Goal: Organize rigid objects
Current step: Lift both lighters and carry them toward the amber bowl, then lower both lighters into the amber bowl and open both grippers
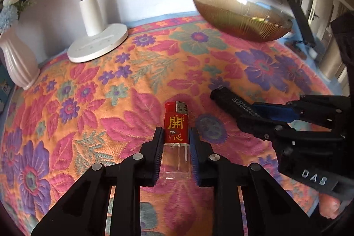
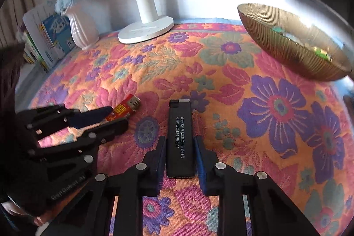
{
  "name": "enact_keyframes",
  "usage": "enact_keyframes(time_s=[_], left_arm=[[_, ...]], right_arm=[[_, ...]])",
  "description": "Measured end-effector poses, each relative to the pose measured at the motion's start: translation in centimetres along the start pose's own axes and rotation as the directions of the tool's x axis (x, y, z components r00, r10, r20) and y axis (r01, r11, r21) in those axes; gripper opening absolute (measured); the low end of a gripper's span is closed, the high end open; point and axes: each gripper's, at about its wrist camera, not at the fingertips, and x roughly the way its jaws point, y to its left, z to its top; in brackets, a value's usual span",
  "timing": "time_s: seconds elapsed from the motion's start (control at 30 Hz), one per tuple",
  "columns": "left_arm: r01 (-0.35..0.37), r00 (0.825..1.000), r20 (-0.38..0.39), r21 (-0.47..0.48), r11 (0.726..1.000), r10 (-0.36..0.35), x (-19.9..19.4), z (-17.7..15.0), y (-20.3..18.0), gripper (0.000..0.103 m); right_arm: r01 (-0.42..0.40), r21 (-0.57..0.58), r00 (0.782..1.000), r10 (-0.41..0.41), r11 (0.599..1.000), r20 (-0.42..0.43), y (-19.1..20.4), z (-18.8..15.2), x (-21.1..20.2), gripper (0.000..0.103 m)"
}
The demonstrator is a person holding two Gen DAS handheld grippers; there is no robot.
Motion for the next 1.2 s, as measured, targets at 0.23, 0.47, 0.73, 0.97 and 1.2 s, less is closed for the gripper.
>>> enact_keyframes(time_s=[0.23,0.47,0.73,0.97,1.2], left_arm=[[0.028,0.995,0.095,-0.027,0.999,-0.026,-2.4,3.0,-0.5,0.02],[0.074,0.984,0.163,-0.043,0.996,-0.066,-4.1,5.8,-1.1,0.02],[0.105,0.979,0.177,-0.012,0.994,-0.102,-5.0,8.9,-2.9,0.02],[0.22,0.957,0.198,-0.024,0.975,-0.211,-5.0,16.3,-4.5,0.02],[0.227,0.952,0.208,0.005,0.974,-0.223,-1.7,24.1,-7.4,0.02]], right_arm=[[0.009,0.037,0.996,-0.013,0.999,0.086,-1.3,1.6,-3.7,0.024],[0.06,0.047,0.986,-0.067,0.997,0.155,-2.9,3.4,-6.7,0.024],[0.06,0.07,0.968,-0.075,0.996,0.238,-5.1,5.7,-10.0,0.024],[0.09,0.129,0.93,-0.13,0.988,0.343,-9.5,10.0,-14.1,0.024],[0.167,0.22,0.919,-0.232,0.961,0.318,-16.0,15.4,-14.2,0.024]])
